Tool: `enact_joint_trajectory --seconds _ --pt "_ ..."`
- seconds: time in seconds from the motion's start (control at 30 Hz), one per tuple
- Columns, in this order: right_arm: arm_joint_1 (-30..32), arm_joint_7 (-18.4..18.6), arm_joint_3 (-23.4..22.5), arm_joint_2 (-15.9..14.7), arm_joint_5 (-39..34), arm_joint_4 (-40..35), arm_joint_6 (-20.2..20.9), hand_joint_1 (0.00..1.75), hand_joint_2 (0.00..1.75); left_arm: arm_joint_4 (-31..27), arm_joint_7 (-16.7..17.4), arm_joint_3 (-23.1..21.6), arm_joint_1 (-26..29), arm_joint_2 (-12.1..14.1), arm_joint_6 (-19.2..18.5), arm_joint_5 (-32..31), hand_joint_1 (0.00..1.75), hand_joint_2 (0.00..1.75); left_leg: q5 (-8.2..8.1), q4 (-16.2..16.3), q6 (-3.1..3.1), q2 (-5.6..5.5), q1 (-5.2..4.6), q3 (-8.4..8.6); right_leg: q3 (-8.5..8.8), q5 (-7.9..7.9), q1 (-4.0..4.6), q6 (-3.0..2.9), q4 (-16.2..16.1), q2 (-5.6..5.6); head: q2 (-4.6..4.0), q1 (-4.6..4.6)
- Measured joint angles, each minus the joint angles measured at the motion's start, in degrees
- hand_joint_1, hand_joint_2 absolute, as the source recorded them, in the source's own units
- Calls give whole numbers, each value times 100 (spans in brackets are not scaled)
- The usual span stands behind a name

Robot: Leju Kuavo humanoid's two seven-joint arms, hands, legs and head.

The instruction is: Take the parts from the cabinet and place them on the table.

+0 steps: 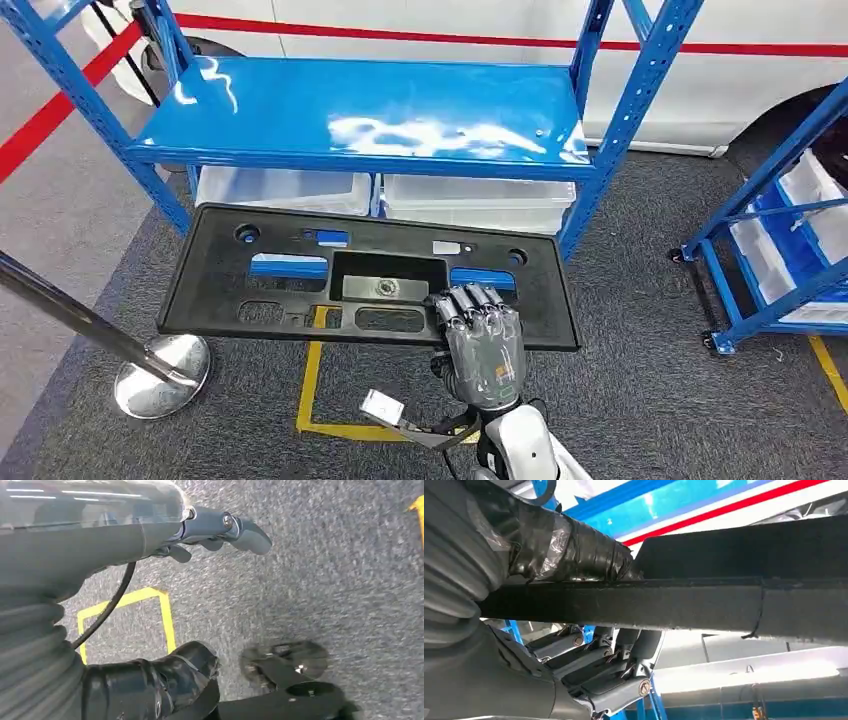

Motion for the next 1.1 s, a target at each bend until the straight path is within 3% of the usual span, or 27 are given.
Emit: enact_joint_trajectory --seconds 0.03,0.07,0.13,0.17,0.2,0.23,0.3,0.33,0.37,0.43,0.5,0.53,0.57,0.6,0.67,0.7,0.83,0.87,0.9,0.93,1.0,1.03,1.07,1.1 --pt "2 -2 0 0 0 13 0 175 175 0 0 0 2 0 -2 0 0 175 -2 220 -20 0 4 -19 -69 41 0 9 14 -4 0 0" --pt "2 -4 0 0 0 29 0 175 175 0 9 0 3 0 0 0 0 175 141 161 -30 0 8 90 -137 77 -2 22 40 -4 0 -2" --pt "0 -4 0 0 0 31 0 175 175 0 9 0 -1 0 0 0 0 175 543 -629 -40 2 23 653 -265 113 -20 61 122 -3 0 -2" --pt "-1 -4 0 0 0 31 0 175 175 0 9 0 -8 2 0 0 0 175 620 -1130 -34 1 31 983 -309 124 -24 79 178 -2 0 -2" --pt "-3 -4 0 2 0 31 0 175 175 0 9 -4 -22 2 -2 -2 0 175 440 -1439 -14 -15 -3 1197 -372 142 6 113 215 -2 0 -2" --pt "-4 -4 0 2 -2 31 0 175 175 0 9 -4 -19 2 -2 0 0 175 490 -1443 63 -32 -26 1136 -385 172 4 153 228 -5 0 7" --pt "-5 -11 2 2 -2 31 -2 175 175 0 9 -4 -6 2 -2 0 0 175 516 -1435 112 -33 -39 1075 -402 253 -3 222 216 -3 0 4" --pt "-6 -11 2 2 -4 31 -2 175 175 0 9 -4 -3 2 -2 0 0 175 569 -1471 186 -28 -18 1040 -419 294 20 266 210 4 0 7" --pt "-3 -11 0 0 -4 31 0 175 175 0 9 -4 -7 -9 -2 0 0 175 629 -1501 257 9 12 1021 -457 200 -22 287 269 31 0 4" --pt "-7 -11 0 0 -7 31 0 175 175 0 9 -9 -14 -9 -2 0 0 175 715 -1501 358 11 2 917 -646 -326 -24 315 778 47 0 11" --pt "-1 -11 2 -2 -7 39 -2 175 175 0 9 -9 -6 -9 -2 0 0 175 792 -1482 363 19 -15 796 -908 -822 -40 350 1656 46 0 9" --pt "0 -11 2 -2 -7 48 -2 175 175 0 9 -9 -4 -7 -2 0 0 175 824 -1462 361 21 -18 730 -954 -875 -41 356 1907 45 0 11" --pt "2 -11 2 -4 -7 53 -2 175 175 0 9 -9 -3 -7 -2 0 0 175 853 -1441 356 21 -20 670 -871 -792 -41 353 1891 45 0 11" --pt "5 -11 2 -4 -7 55 0 175 175 0 9 -9 -3 -7 -2 2 0 175 880 -1427 347 20 -23 621 -652 -615 -40 338 1619 45 0 11" --pt "-1 -11 0 -4 -7 55 -2 175 175 0 9 -9 -1 -9 -2 2 0 175 926 -1417 317 8 -35 571 30 -276 -28 255 597 47 0 9" --pt "-13 -11 0 -4 -7 55 -2 175 175 2 9 -9 4 -19 -2 4 0 175 949 -1418 292 12 -29 546 259 -412 5 191 172 49 0 9" --pt "-3 -44 0 -2 -88 53 -2 175 175 0 -35 -9 -1 -33 9 4 0 175 1069 -1476 136 20 -8 530 231 -303 77 143 97 50 0 9" --pt "-2 -61 0 0 -87 50 -2 175 175 0 -42 -9 0 -28 18 9 0 175 1044 -1454 95 20 -32 510 262 -207 -22 77 -31 45 0 7" --pt "-6 -65 0 0 -87 50 -2 175 175 0 -46 -9 7 -22 28 11 0 175 910 -1346 62 4 -29 455 253 -169 -4 62 -60 22 0 9" --pt "-7 -68 0 4 -87 50 -2 175 175 0 -46 -9 10 -22 29 11 0 175 657 -1041 46 -2 -24 335 221 -140 -3 16 -61 13 0 0" --pt "1 -70 0 2 -94 55 -4 175 175 0 -48 -9 14 -22 33 11 0 175 206 -180 11 0 -13 5 156 -112 12 6 -45 2 0 2" --pt "11 -72 0 2 -103 61 -4 175 175 0 -50 -9 20 -22 33 11 0 175 104 153 -10 0 -7 -112 122 -100 14 7 -29 -5 0 2" --pt "22 -76 0 2 -112 70 -4 175 175 0 -50 -9 28 -20 33 9 0 175 147 238 -24 0 1 -109 94 -91 13 13 -8 -4 0 2" --pt "31 -76 0 2 -144 74 -4 175 175 0 -50 -9 31 -18 37 11 0 175 319 23 -37 1 14 42 69 -90 6 16 20 -4 0 0"
